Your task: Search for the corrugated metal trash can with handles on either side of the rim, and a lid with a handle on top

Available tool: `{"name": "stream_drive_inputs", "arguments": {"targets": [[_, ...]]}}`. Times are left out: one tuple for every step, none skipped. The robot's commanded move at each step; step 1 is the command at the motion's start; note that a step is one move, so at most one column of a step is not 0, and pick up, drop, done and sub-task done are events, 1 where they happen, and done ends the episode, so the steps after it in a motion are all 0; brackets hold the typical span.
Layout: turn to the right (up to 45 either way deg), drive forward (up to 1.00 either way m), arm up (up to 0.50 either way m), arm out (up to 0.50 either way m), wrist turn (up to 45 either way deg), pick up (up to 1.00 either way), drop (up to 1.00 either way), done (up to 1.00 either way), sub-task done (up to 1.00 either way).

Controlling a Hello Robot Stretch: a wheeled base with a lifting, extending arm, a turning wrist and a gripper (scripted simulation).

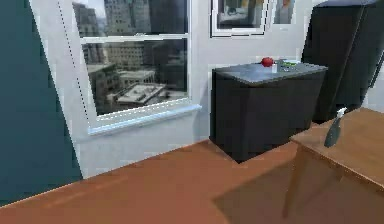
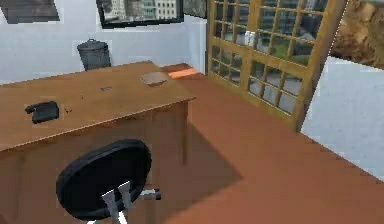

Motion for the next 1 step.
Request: {"name": "stream_drive_inputs", "arguments": {"targets": [[45.0, 0.0, 0.0, 0.0, 0.0, 0.0, 0.0, 0.0, 0.0]]}}
